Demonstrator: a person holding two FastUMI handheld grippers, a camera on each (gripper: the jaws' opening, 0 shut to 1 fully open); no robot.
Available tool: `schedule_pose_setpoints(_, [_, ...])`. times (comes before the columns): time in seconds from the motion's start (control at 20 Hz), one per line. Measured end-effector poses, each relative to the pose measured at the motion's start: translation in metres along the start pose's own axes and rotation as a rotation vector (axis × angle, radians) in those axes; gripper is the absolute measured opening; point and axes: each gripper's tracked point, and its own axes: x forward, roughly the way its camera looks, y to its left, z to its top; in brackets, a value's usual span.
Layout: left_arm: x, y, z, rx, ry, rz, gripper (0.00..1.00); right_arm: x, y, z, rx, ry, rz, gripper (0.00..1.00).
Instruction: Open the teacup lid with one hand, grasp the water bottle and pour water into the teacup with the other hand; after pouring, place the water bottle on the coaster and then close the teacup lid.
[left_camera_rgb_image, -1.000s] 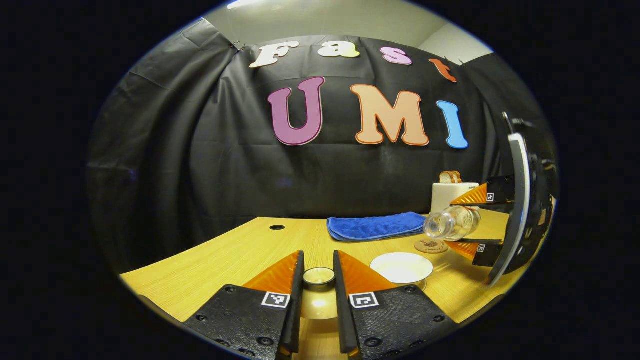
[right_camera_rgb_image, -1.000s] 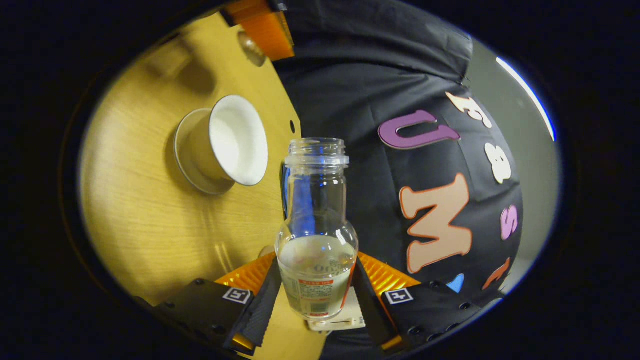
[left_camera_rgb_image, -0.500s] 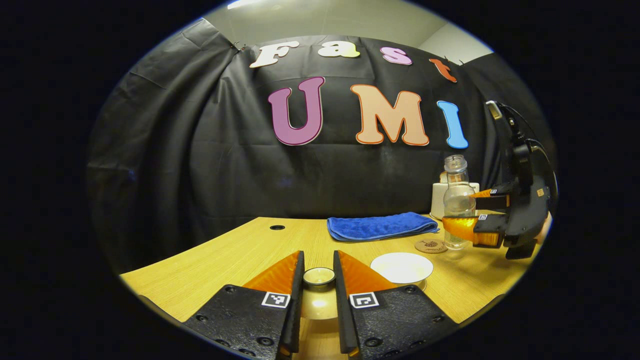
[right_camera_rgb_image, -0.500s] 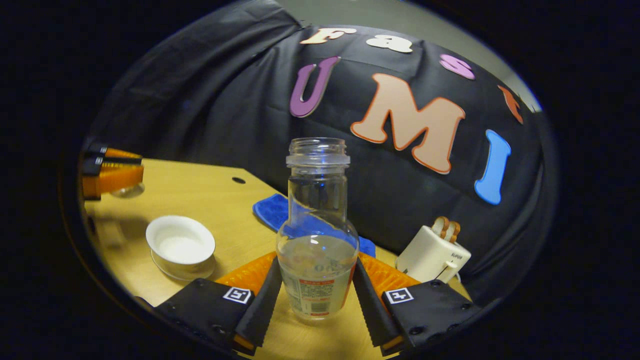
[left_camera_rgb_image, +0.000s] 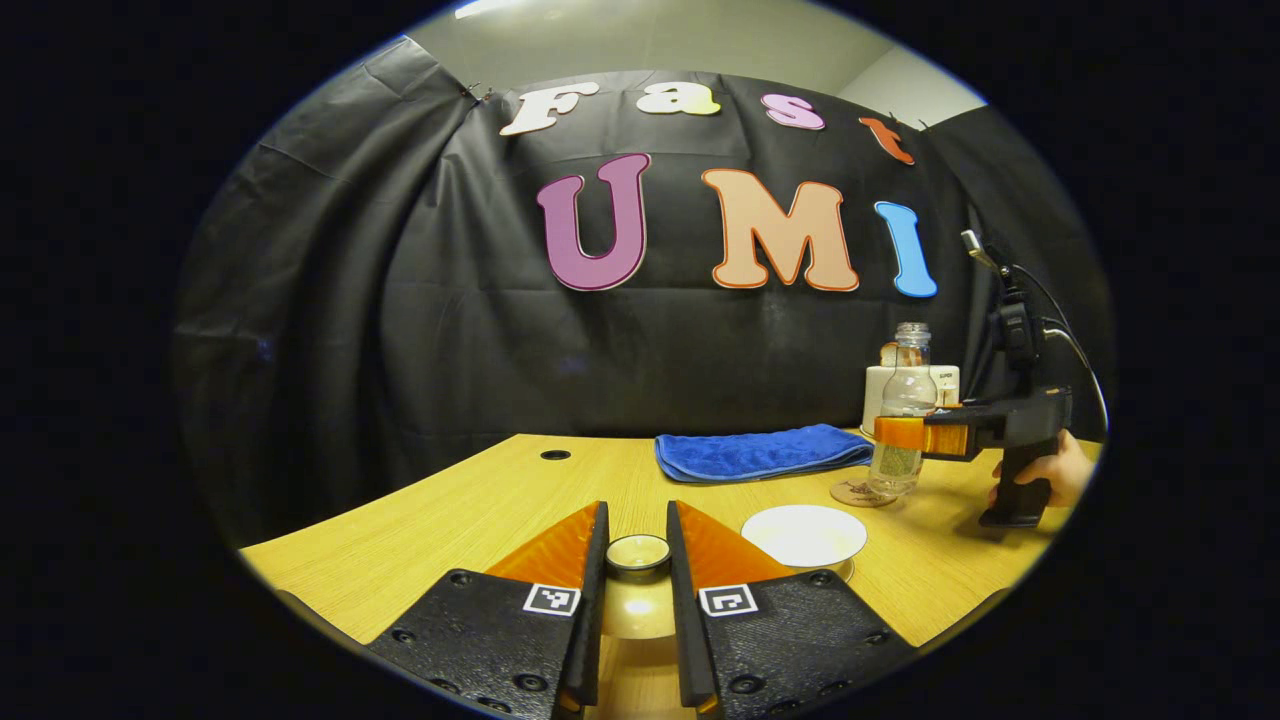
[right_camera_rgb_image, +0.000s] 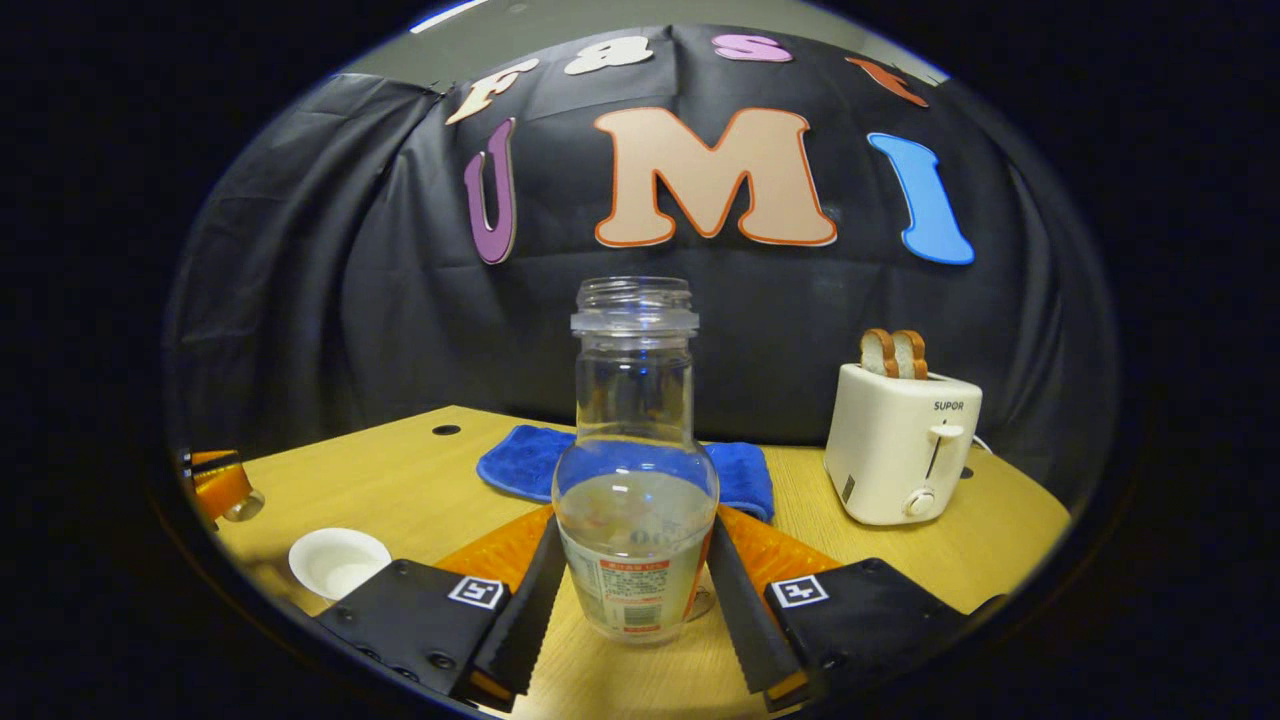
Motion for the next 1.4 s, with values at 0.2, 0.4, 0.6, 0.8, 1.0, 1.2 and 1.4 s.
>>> schedule_pose_setpoints(0.2, [0.0, 0.0, 0.0, 0.0, 0.0, 0.0, 0.29, 0.019, -0.006, -0.005, -0.002, 0.02, -0.011, 0.8])
schedule_pose_setpoints(0.4, [0.0, 0.0, 0.001, 0.0, 0.0, 0.0, 0.28, 0.03, -0.005, -0.007, -0.028, 0.029, -0.014, 0.8])
schedule_pose_setpoints(0.6, [0.0, 0.0, 0.001, 0.0, 0.0, 0.0, 0.29, 0.037, -0.005, -0.015, -0.042, 0.04, -0.024, 0.8])
schedule_pose_setpoints(0.8, [0.0, -0.001, 0.001, 0.0, 0.0, 0.0, 0.29, 0.039, -0.009, -0.018, -0.032, 0.047, -0.025, 0.81])
schedule_pose_setpoints(1.0, [0.0, 0.0, 0.001, 0.0, 0.001, -0.001, 0.29, 0.038, -0.009, -0.019, -0.036, 0.05, -0.018, 0.82])
schedule_pose_setpoints(1.2, [0.001, 0.0, 0.001, 0.0, -0.001, -0.001, 0.29, 0.039, -0.007, -0.029, -0.02, 0.079, -0.008, 0.83])
schedule_pose_setpoints(1.4, [0.0, 0.0, 0.001, 0.0, 0.001, -0.001, 0.29, 0.032, -0.007, -0.029, -0.02, 0.07, -0.001, 0.92])
